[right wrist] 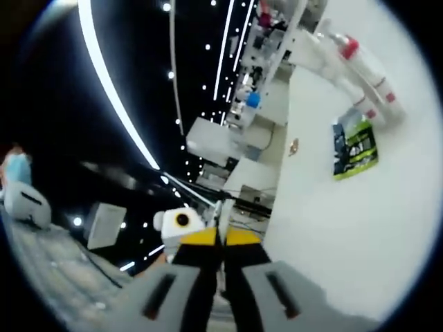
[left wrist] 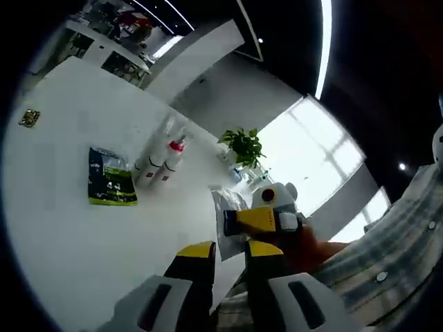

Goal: Arrange the skincare products in the storage area until every visible bottle or jar stands upright without overlapping.

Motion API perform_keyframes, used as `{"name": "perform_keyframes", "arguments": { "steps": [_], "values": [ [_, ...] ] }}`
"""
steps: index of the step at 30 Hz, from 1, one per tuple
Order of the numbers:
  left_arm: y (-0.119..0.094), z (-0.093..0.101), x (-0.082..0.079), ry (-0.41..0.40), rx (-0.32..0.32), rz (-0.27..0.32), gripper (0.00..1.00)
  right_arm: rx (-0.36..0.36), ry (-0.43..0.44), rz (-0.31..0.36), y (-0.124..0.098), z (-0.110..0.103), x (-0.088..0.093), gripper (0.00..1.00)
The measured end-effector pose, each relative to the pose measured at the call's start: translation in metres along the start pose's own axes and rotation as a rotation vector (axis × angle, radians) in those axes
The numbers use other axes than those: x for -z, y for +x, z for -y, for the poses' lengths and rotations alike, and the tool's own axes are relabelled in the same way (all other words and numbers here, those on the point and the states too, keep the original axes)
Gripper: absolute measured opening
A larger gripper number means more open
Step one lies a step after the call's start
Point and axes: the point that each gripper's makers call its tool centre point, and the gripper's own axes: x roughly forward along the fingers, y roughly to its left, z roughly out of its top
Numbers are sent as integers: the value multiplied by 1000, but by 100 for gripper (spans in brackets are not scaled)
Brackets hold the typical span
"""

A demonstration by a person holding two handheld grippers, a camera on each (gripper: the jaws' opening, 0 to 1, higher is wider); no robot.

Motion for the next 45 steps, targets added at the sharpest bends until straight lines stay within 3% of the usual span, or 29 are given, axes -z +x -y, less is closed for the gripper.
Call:
{"name": "perform_keyframes", "arguments": {
  "steps": [2, 4, 7, 15, 23, 28, 33, 45],
  "values": [
    [1, 2, -2, -22, 13, 8, 16, -11, -8, 12, -1, -3, -2, 1],
    [1, 7, -4, -44, 42, 12, 7, -6, -10, 20, -1, -3, -4, 1],
    [1, 12, -9, -108, 82, 18, 1, -10, -14, 33, -3, -4, -7, 1],
    [-3, 9, -11, -121, 71, 23, 0, 7, -48, 48, -4, 1, -13, 6],
    [-10, 5, -10, -153, 73, 29, 1, -21, -65, 20, 3, -5, -11, 0],
    [-10, 6, -14, -115, 76, 67, 4, -45, -41, 37, 3, -9, -15, 0],
    [-9, 6, -14, -135, 94, 61, 4, -51, -33, 40, 1, -11, -15, 0],
    [-8, 4, -13, -184, 107, 67, 1, -6, -17, 66, 0, -2, -16, 3]
  ]
}}
